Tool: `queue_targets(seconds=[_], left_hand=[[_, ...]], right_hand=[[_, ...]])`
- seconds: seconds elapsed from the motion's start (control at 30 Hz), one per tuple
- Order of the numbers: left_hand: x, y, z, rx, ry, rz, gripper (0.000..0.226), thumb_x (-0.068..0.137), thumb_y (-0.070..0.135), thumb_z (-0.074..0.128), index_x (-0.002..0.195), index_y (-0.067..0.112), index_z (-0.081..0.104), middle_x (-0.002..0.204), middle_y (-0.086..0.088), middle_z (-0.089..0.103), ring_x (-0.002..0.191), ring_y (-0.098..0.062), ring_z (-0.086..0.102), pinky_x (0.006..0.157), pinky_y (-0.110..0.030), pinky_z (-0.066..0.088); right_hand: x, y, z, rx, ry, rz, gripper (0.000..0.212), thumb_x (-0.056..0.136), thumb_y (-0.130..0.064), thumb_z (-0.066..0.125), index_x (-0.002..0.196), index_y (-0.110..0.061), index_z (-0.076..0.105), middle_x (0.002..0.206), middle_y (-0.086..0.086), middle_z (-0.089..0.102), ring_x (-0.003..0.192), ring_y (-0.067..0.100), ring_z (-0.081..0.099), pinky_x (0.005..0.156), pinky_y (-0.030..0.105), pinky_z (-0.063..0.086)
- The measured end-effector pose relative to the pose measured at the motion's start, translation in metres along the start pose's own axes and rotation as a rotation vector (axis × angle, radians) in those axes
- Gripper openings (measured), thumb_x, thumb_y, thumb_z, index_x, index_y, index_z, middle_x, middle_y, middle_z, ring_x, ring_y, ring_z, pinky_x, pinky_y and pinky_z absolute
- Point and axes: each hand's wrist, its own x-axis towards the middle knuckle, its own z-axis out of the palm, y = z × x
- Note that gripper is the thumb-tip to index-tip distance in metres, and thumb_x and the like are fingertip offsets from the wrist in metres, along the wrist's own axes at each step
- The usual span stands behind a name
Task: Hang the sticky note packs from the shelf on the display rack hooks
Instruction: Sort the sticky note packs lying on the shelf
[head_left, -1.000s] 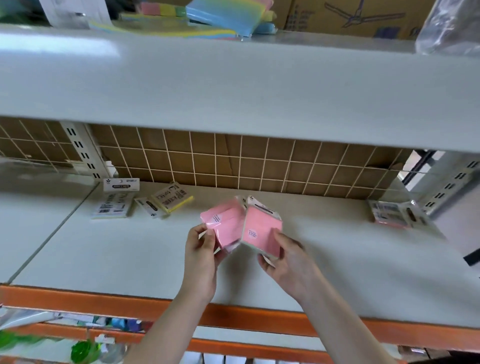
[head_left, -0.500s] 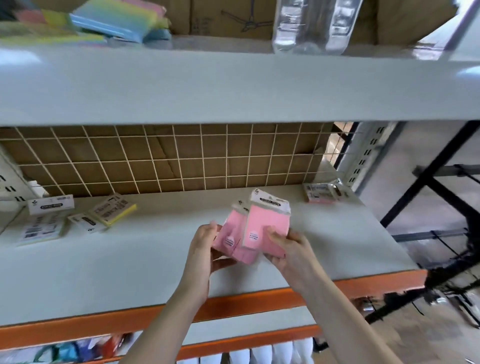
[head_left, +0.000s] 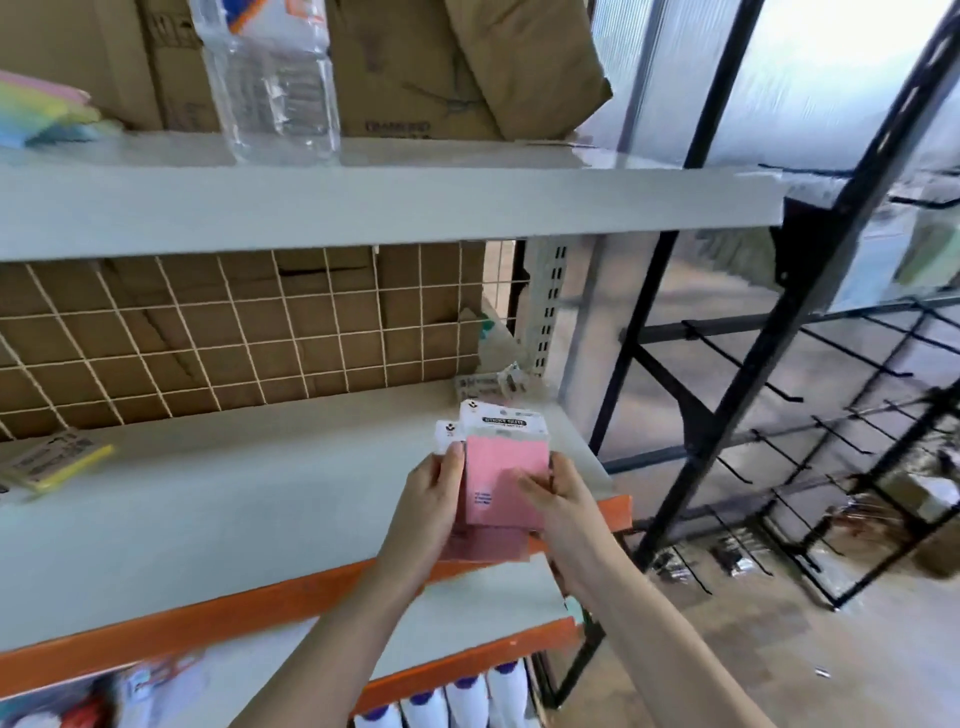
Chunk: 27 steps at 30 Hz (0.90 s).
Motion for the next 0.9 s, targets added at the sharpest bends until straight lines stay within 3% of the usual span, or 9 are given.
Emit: queue_targets(seconds=[0.1, 0.27, 0.37, 0.53, 0.67, 0.77, 0.9], left_hand=[[-0.014, 0.005, 0.036, -0.034, -0.003, 0.033, 0.043, 0.098, 0.042, 0.038, 0.093, 0.006, 0.061, 0.089, -0.014, 0.066, 0.082, -0.023, 0.061, 0.070, -0.028, 0.044], [-0.042, 0.017, 0.091, -0.082, -0.076, 0.075, 0.031, 0.092, 0.052, 0.040, 0.091, 0.028, 0.059, 0.087, -0.001, 0.066, 0.080, -0.012, 0.063, 0.060, -0.018, 0.045], [-0.058, 0.026, 0.117, -0.081, -0.110, 0.104, 0.040, 0.079, 0.063, 0.042, 0.091, 0.030, 0.060, 0.083, 0.005, 0.067, 0.076, -0.007, 0.064, 0.066, -0.025, 0.053], [-0.078, 0.040, 0.154, -0.118, -0.222, 0.111, 0.040, 0.074, 0.061, 0.051, 0.089, 0.025, 0.061, 0.075, 0.010, 0.069, 0.068, 0.000, 0.066, 0.061, -0.025, 0.054], [-0.084, 0.052, 0.177, -0.069, -0.301, 0.167, 0.047, 0.073, 0.060, 0.051, 0.088, 0.017, 0.062, 0.075, 0.003, 0.067, 0.065, -0.002, 0.064, 0.057, -0.013, 0.047], [-0.083, 0.062, 0.196, -0.097, -0.342, 0.194, 0.044, 0.073, 0.058, 0.054, 0.085, 0.016, 0.062, 0.073, 0.006, 0.065, 0.061, 0.003, 0.061, 0.054, -0.009, 0.043], [-0.076, 0.068, 0.228, -0.095, -0.372, 0.201, 0.043, 0.072, 0.061, 0.055, 0.084, 0.019, 0.061, 0.074, 0.006, 0.067, 0.064, -0.001, 0.064, 0.059, -0.018, 0.049]], right_hand=[[-0.015, -0.004, -0.032, 0.038, 0.039, -0.030, 0.022, 0.092, -0.018, 0.061, 0.112, -0.018, 0.052, 0.100, 0.008, 0.065, 0.089, 0.020, 0.065, 0.068, 0.034, 0.057], [-0.042, -0.016, -0.093, 0.024, 0.129, -0.097, 0.023, 0.090, -0.014, 0.064, 0.111, -0.016, 0.055, 0.102, 0.009, 0.066, 0.087, 0.018, 0.066, 0.063, 0.027, 0.053], [-0.055, -0.026, -0.125, -0.030, 0.195, -0.157, 0.021, 0.087, -0.006, 0.065, 0.103, -0.016, 0.056, 0.100, 0.009, 0.066, 0.084, 0.014, 0.064, 0.065, 0.021, 0.051], [-0.071, -0.039, -0.169, -0.156, 0.302, -0.165, 0.021, 0.085, -0.008, 0.065, 0.096, -0.019, 0.053, 0.089, 0.002, 0.064, 0.066, -0.001, 0.060, 0.048, 0.012, 0.043], [-0.083, -0.053, -0.196, -0.127, 0.324, -0.147, 0.018, 0.088, -0.016, 0.066, 0.097, -0.019, 0.051, 0.089, 0.002, 0.064, 0.062, -0.002, 0.063, 0.047, 0.019, 0.049], [-0.088, -0.060, -0.215, -0.143, 0.397, -0.176, 0.012, 0.090, -0.031, 0.063, 0.093, -0.021, 0.055, 0.089, 0.003, 0.065, 0.073, 0.014, 0.062, 0.059, 0.031, 0.052], [-0.088, -0.066, -0.249, -0.098, 0.486, -0.214, 0.016, 0.093, -0.036, 0.057, 0.078, -0.033, 0.063, 0.075, -0.010, 0.064, 0.074, 0.018, 0.056, 0.058, 0.033, 0.047]])
